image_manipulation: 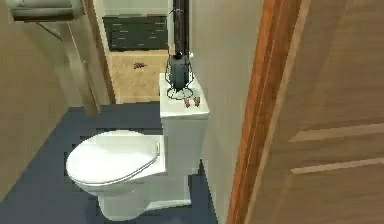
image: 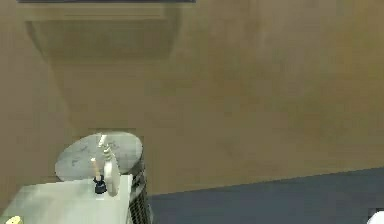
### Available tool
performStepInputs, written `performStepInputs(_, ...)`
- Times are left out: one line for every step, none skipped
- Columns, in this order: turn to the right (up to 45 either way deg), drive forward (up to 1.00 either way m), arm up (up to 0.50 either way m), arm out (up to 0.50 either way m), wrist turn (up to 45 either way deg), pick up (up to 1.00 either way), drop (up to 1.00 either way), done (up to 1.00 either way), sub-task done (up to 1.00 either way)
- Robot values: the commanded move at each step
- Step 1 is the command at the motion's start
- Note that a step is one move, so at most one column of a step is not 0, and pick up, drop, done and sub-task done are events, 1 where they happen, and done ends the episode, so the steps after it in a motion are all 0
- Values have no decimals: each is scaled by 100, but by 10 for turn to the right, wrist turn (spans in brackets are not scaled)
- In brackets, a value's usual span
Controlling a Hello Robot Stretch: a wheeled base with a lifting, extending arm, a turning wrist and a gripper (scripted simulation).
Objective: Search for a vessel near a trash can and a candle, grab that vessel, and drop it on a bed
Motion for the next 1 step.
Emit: performStepInputs(-450, 0, 0, 0, 0, 0, 0, 0, 0)
